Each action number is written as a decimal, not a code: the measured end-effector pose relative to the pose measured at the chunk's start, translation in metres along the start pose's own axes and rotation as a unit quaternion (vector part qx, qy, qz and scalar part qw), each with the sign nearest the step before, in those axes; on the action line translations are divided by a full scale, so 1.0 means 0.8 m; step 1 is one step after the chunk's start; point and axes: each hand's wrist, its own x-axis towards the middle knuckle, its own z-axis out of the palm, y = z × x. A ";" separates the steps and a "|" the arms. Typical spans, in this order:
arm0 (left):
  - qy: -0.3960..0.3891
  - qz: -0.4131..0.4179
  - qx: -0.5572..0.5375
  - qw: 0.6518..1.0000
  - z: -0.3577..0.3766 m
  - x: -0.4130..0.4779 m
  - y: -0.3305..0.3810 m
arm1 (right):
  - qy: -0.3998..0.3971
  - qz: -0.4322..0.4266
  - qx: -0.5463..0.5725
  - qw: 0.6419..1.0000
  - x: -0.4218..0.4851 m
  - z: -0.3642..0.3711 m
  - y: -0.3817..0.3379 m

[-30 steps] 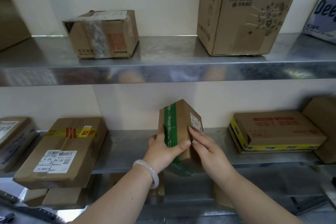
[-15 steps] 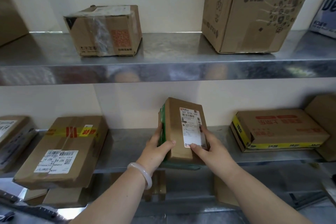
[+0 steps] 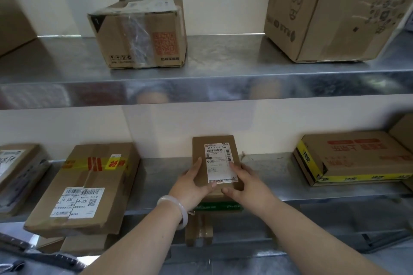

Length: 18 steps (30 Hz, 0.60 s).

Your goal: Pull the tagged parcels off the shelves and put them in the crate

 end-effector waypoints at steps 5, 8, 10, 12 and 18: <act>0.021 -0.005 0.088 0.996 -0.003 0.005 -0.005 | 0.010 0.009 -0.021 1.000 -0.007 0.001 -0.005; 0.069 0.063 0.180 0.979 -0.004 0.007 0.015 | 0.069 0.005 -0.045 0.997 -0.021 -0.007 -0.007; 0.070 0.125 0.212 0.967 0.000 0.011 0.041 | 0.111 0.018 -0.046 0.993 -0.034 -0.020 -0.004; 0.058 0.162 0.230 0.958 0.010 0.016 0.069 | 0.143 0.029 -0.046 0.988 -0.049 -0.038 0.007; 0.004 0.215 0.208 0.954 0.084 0.015 0.141 | 0.219 0.050 -0.052 0.973 -0.087 -0.118 0.075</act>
